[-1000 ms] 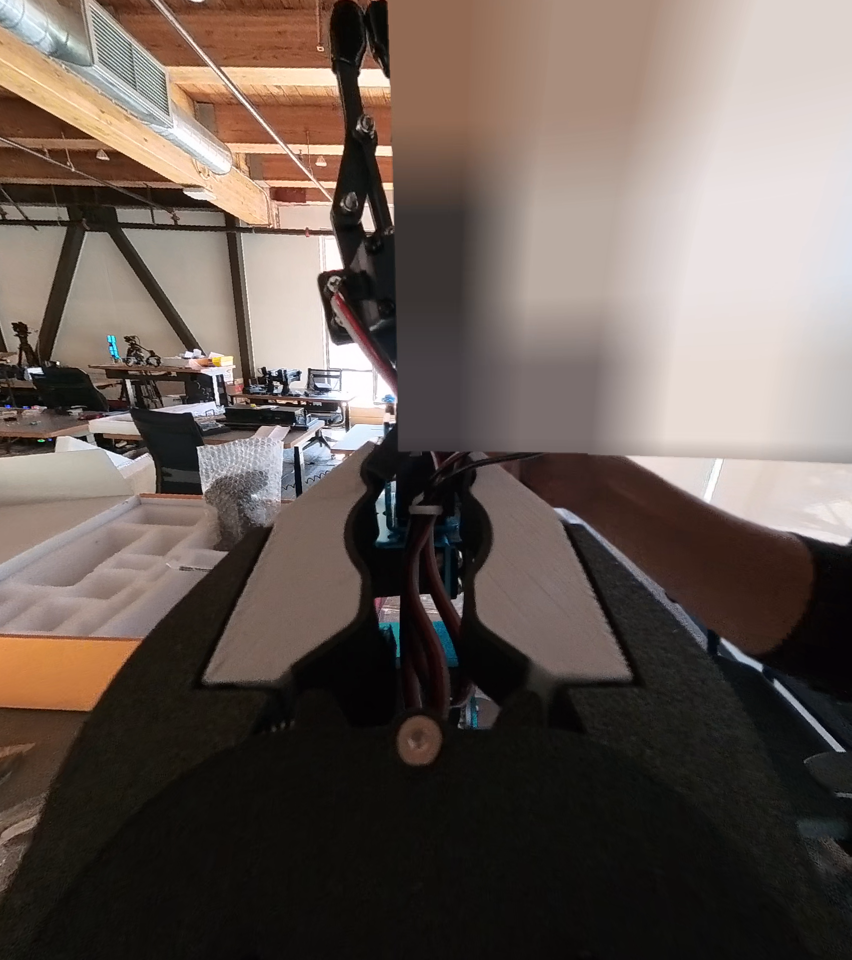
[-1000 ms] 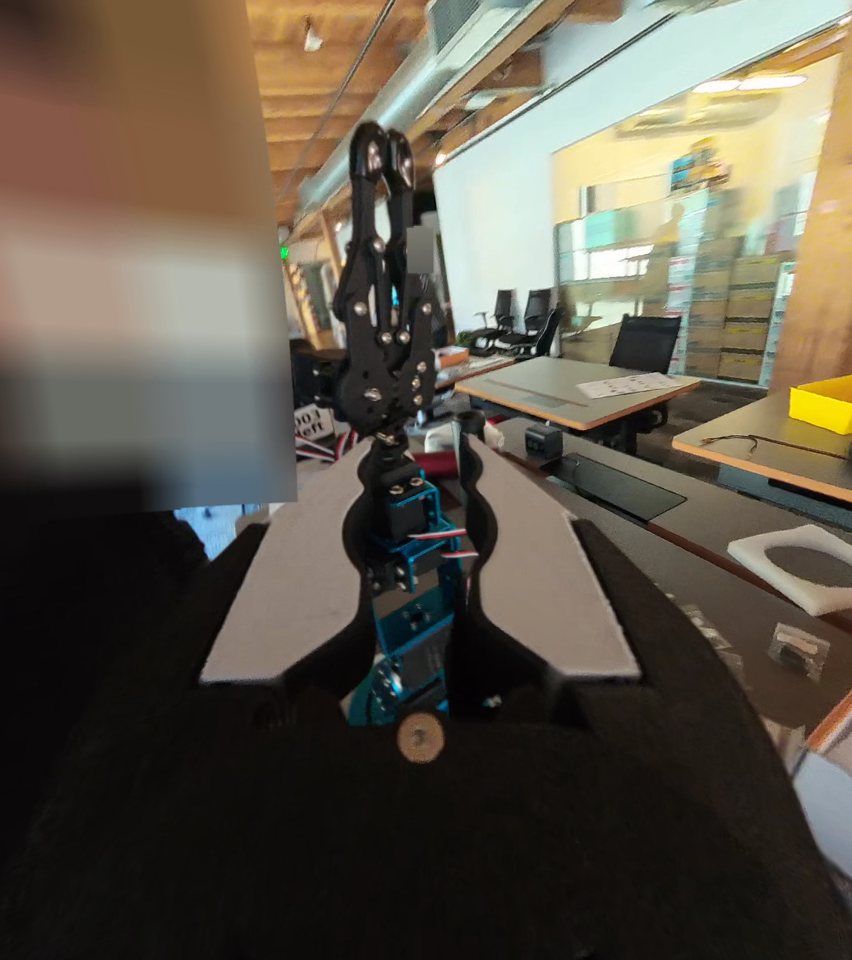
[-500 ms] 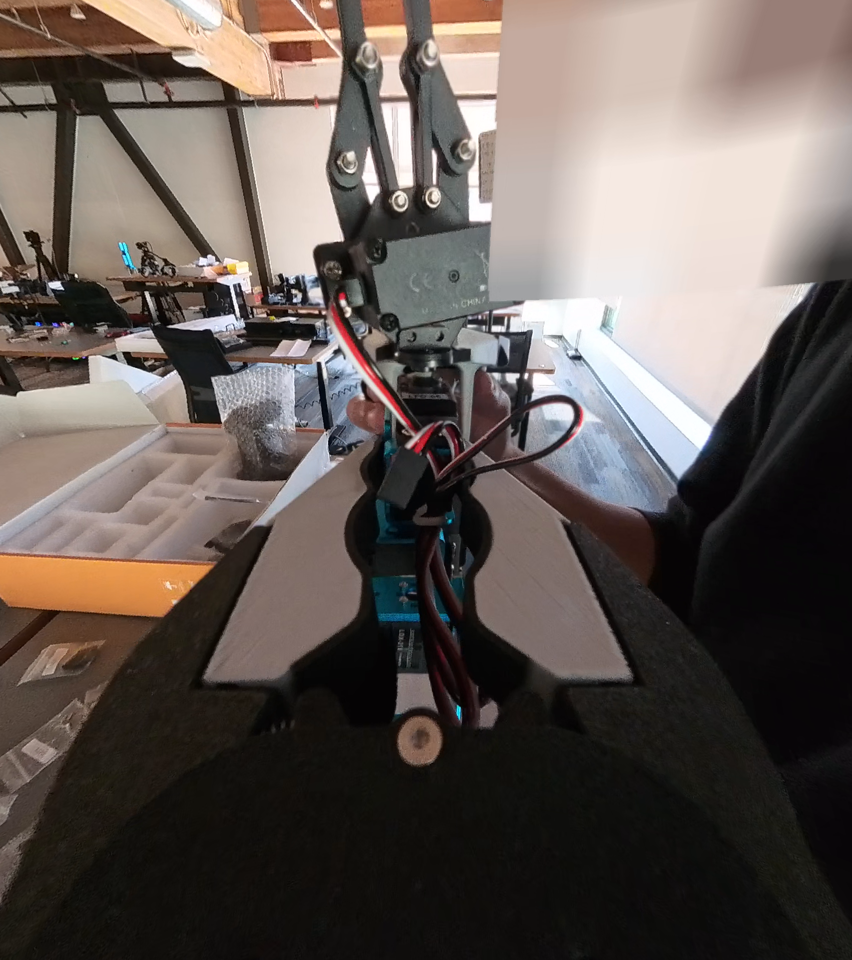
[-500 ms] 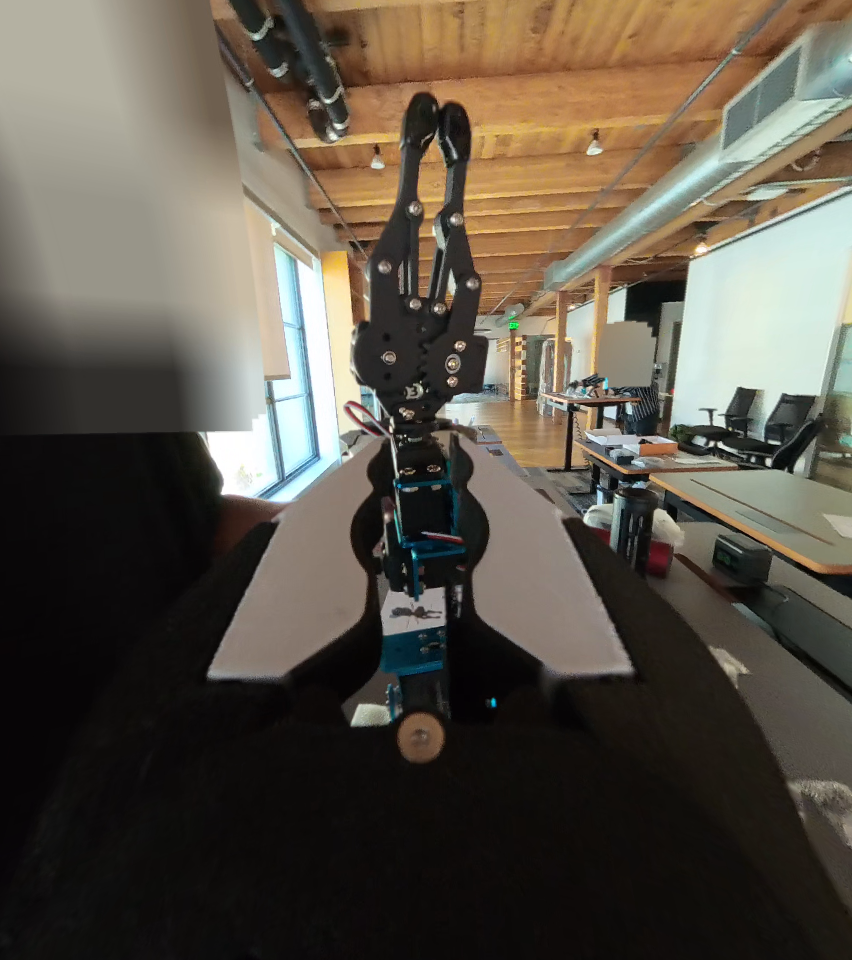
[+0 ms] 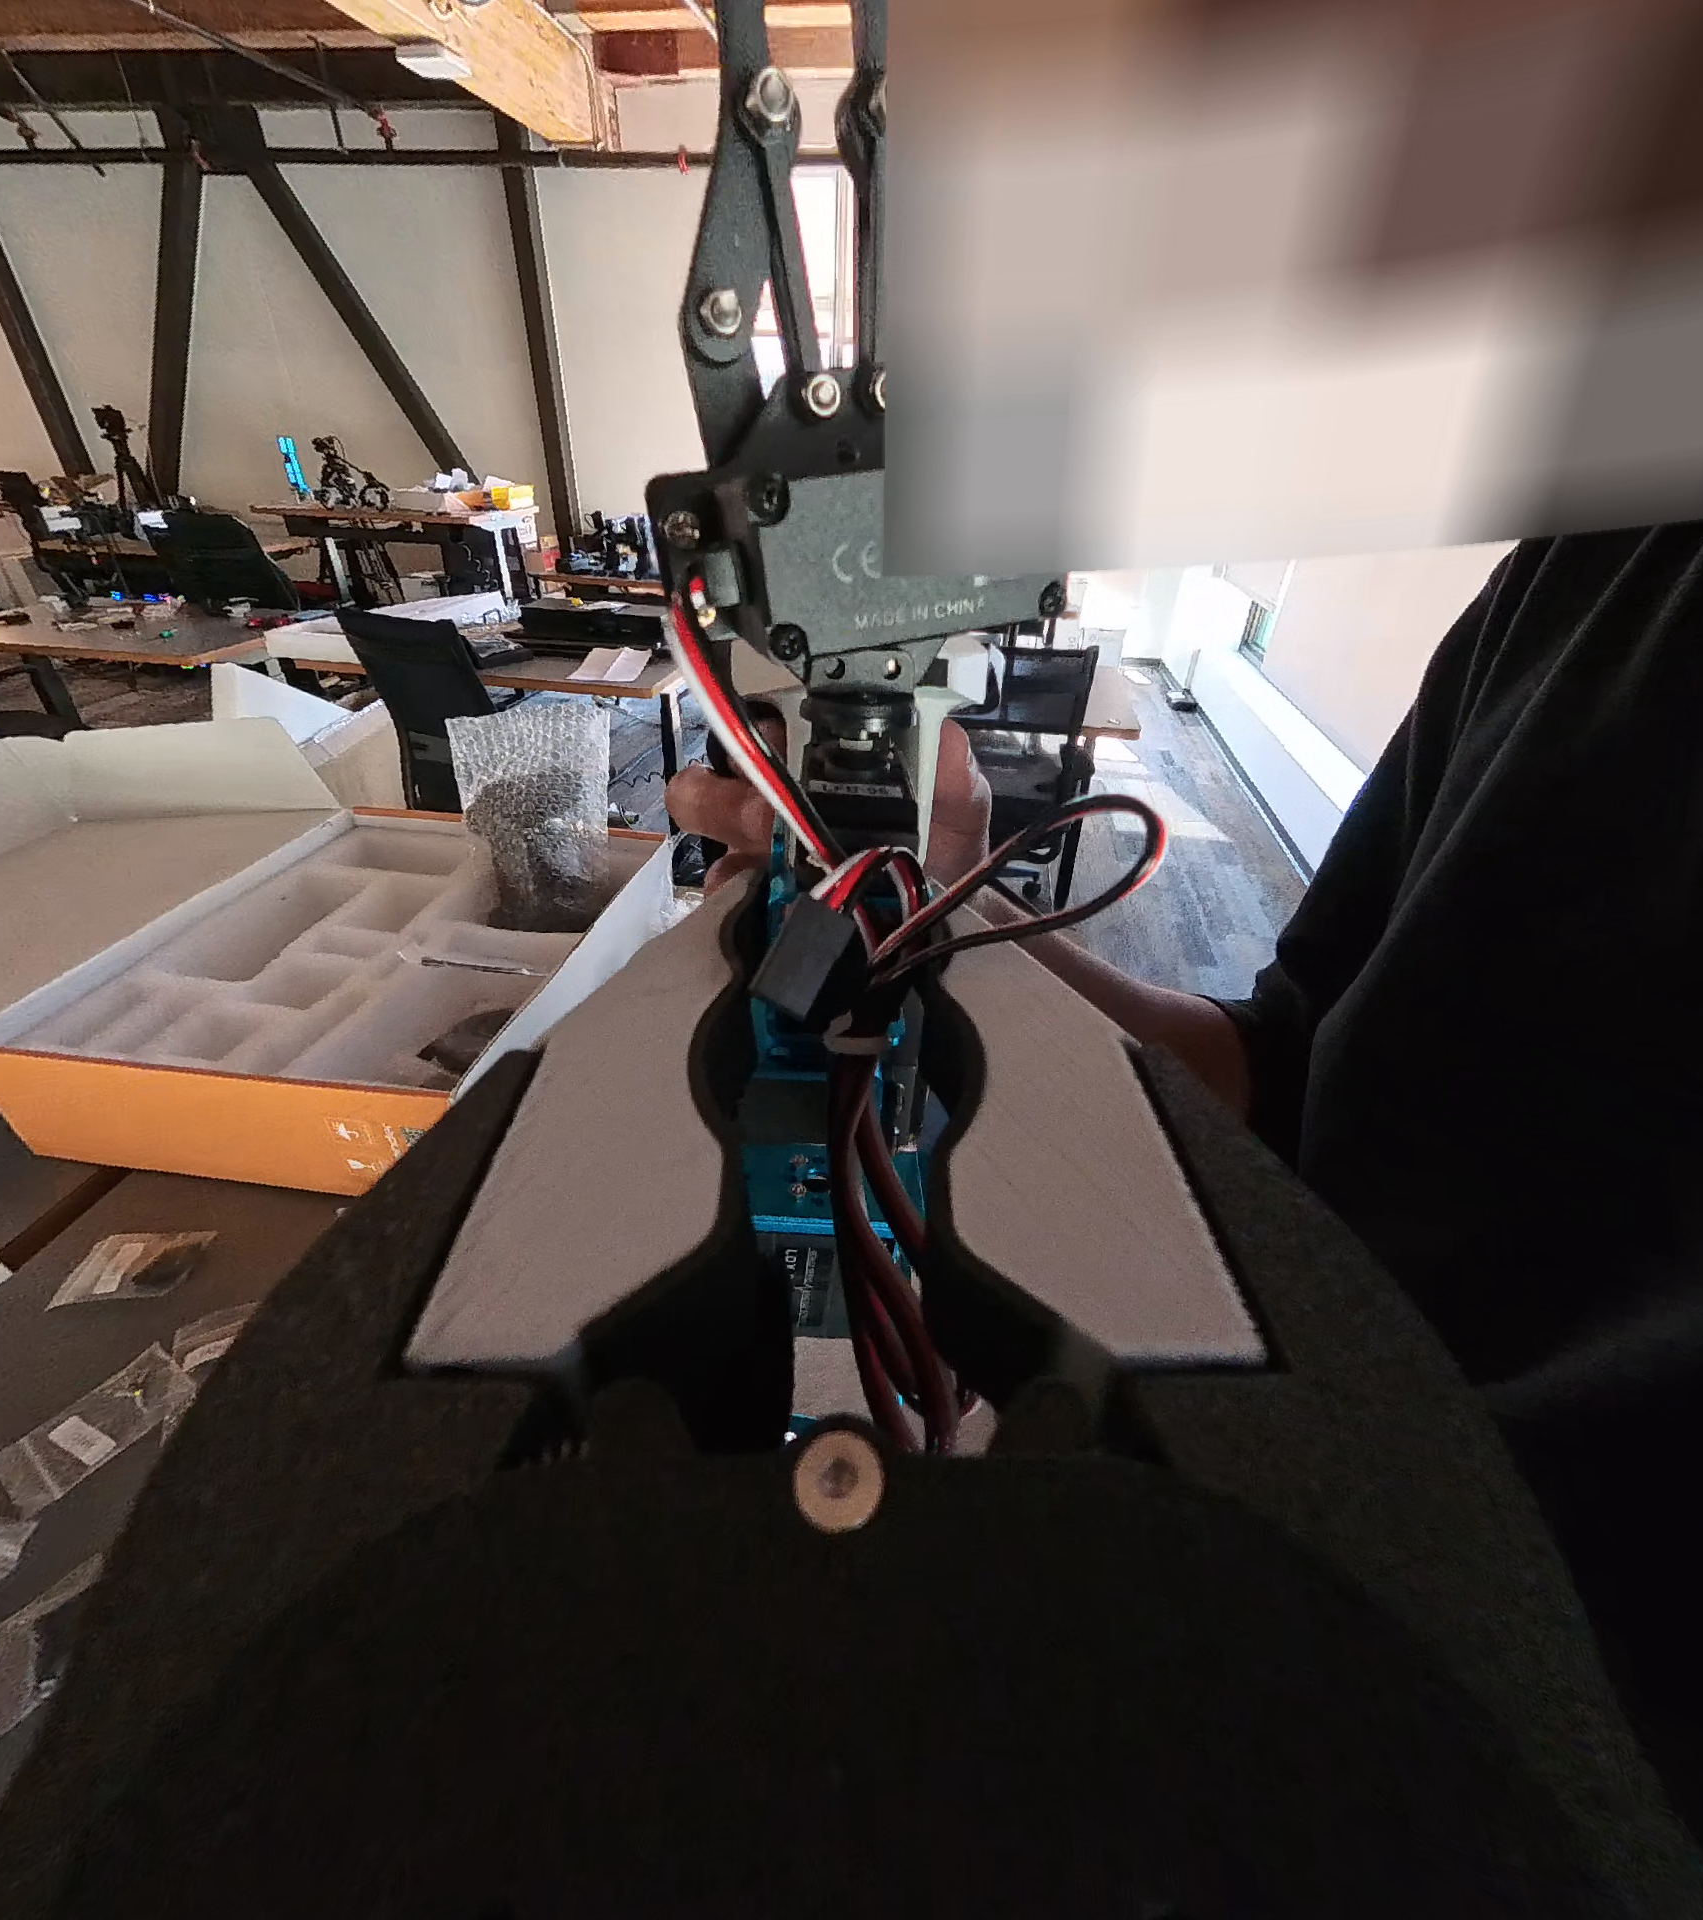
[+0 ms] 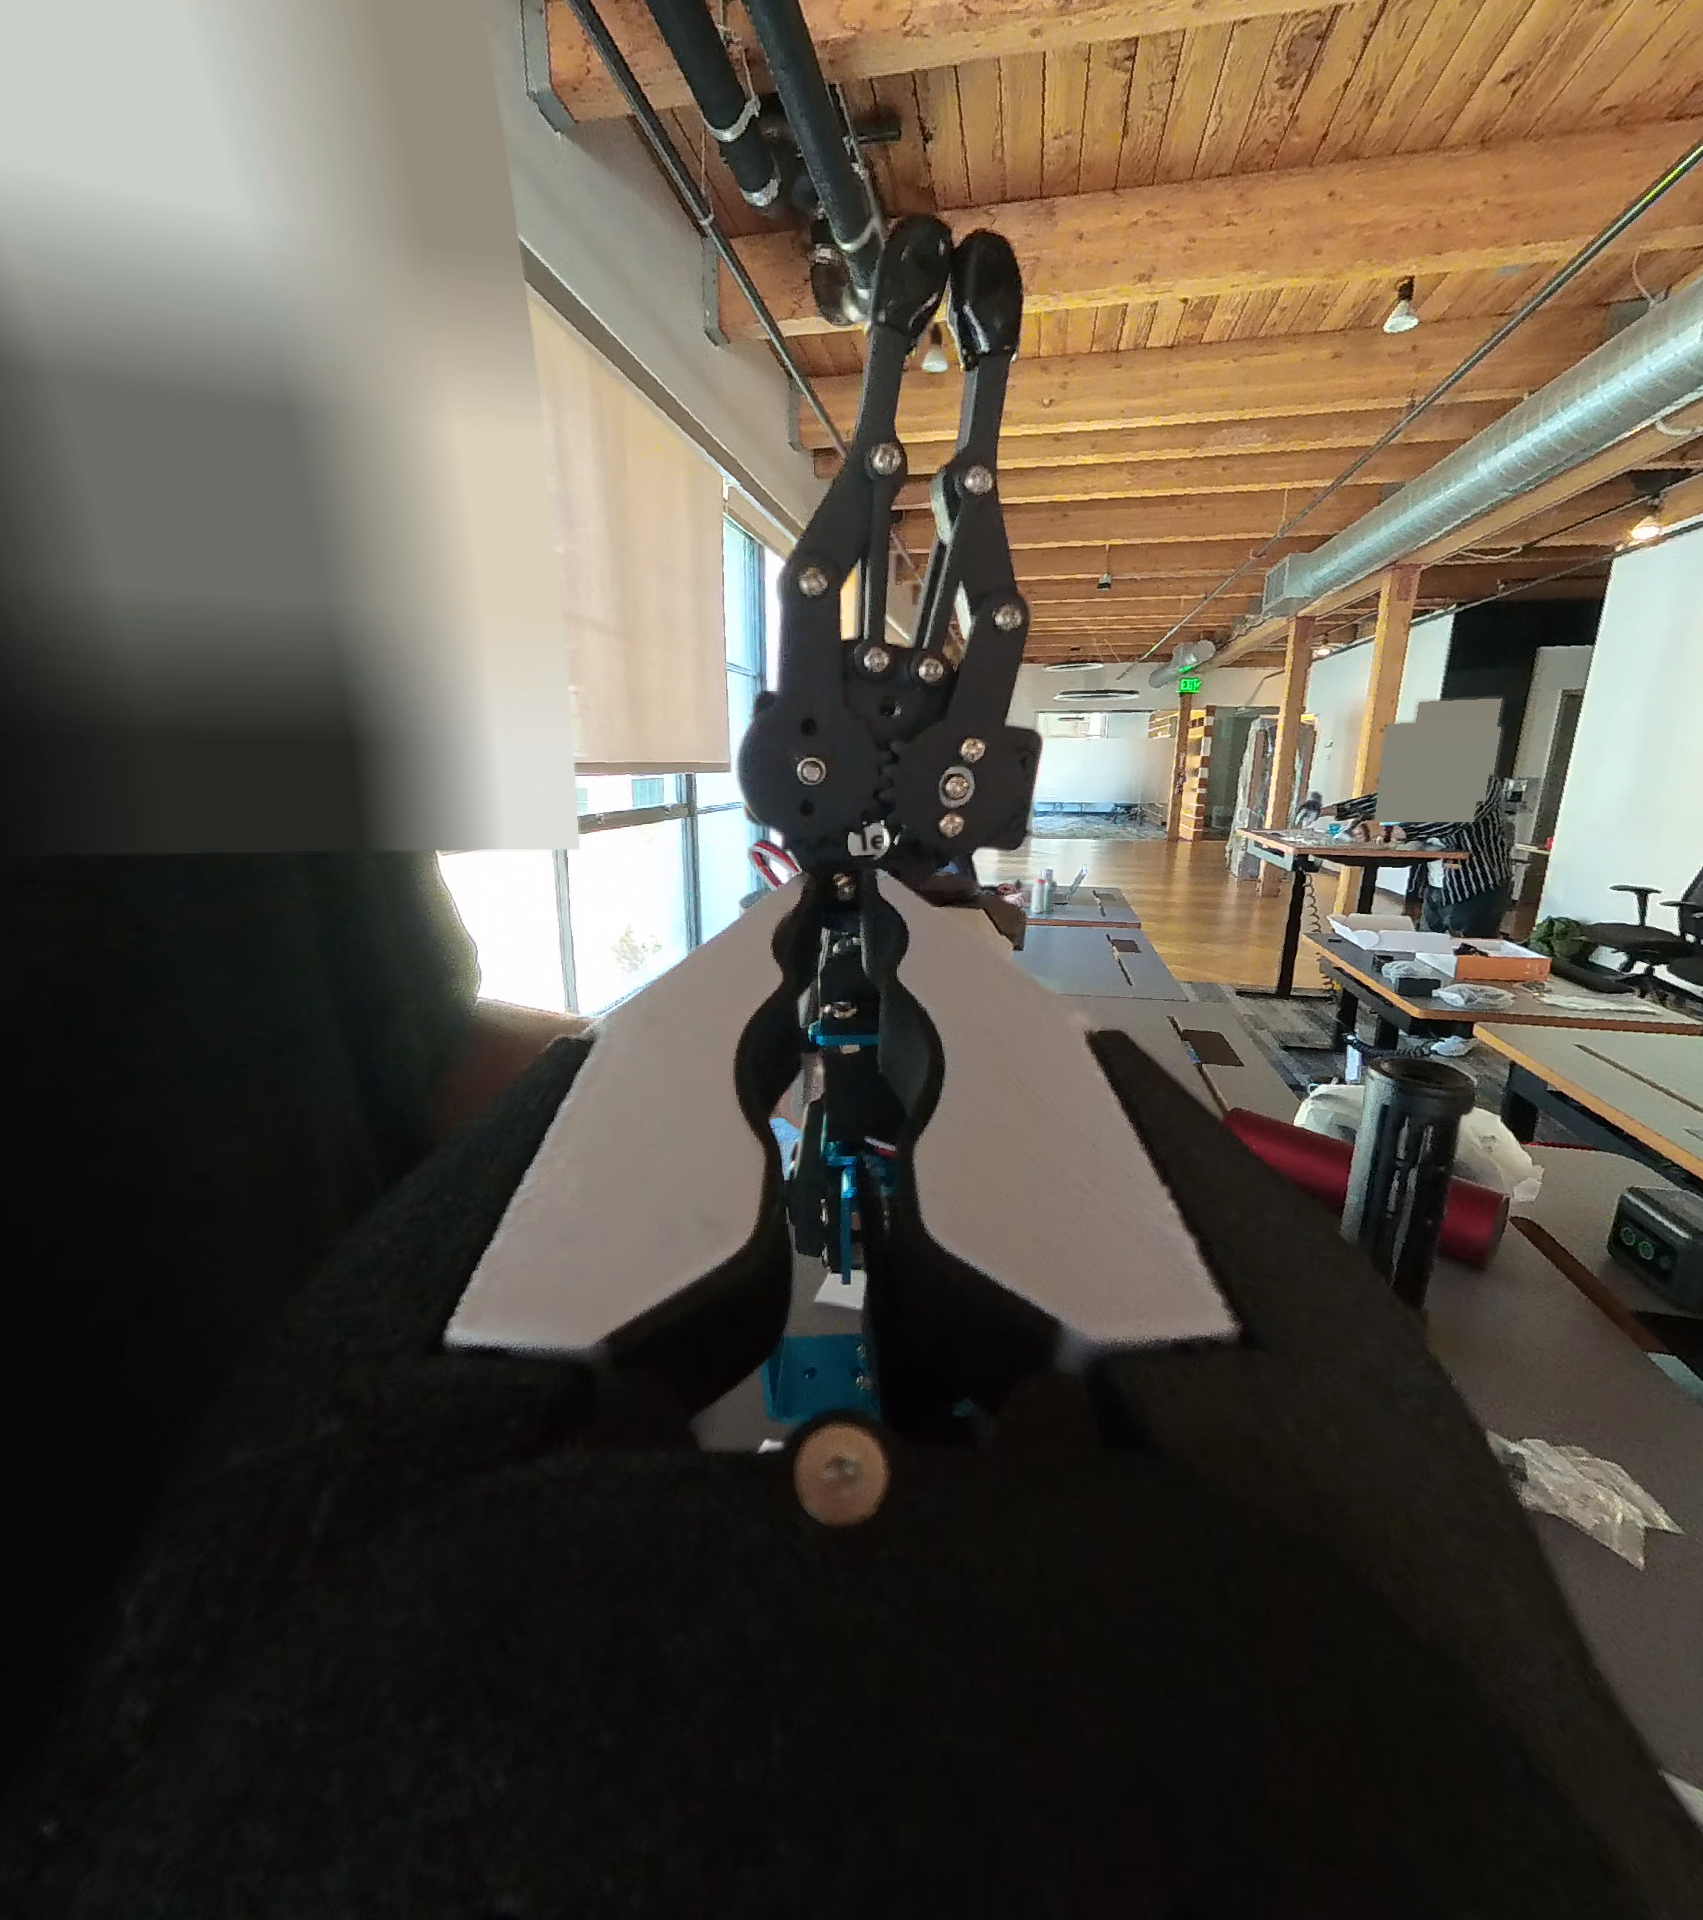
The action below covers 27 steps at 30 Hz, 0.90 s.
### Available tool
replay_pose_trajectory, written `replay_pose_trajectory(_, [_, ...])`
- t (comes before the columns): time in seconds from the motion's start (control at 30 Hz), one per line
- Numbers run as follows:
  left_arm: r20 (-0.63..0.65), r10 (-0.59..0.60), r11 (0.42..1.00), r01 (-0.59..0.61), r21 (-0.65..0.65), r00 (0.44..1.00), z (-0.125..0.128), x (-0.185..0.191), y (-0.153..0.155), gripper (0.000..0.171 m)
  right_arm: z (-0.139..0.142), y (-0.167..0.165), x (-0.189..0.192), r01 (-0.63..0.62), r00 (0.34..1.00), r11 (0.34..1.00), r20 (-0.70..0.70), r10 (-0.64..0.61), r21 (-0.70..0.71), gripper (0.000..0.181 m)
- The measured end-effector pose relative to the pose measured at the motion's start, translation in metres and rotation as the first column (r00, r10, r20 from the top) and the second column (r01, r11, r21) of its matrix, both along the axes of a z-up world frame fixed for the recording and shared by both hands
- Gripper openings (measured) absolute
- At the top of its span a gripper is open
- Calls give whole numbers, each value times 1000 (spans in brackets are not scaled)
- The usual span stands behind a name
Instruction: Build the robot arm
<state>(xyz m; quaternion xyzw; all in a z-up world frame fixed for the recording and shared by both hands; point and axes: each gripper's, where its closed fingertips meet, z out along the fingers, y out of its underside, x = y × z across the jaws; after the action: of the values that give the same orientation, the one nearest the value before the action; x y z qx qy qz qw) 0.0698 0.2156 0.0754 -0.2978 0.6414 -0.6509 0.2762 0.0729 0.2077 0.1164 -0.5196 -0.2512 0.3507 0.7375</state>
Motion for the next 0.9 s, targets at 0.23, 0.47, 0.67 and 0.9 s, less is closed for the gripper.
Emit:
replay_pose_trajectory(0.23, [-75,109,994,-110,-6,991,-3,17,4,28,-4,1,18,64,997,997,40,-62,-43,5])
replay_pose_trajectory(0.47, [-114,138,990,-141,-25,984,7,17,5,74,-5,3,27,31,999,998,12,-31,-61,4])
replay_pose_trajectory(0.67, [-76,129,991,-131,-27,989,49,15,1,84,-5,2,26,27,999,998,18,-26,-64,5])
replay_pose_trajectory(0.9, [-127,155,988,-151,39,980,60,25,4,53,-4,2,23,60,998,996,34,-58,-67,5])
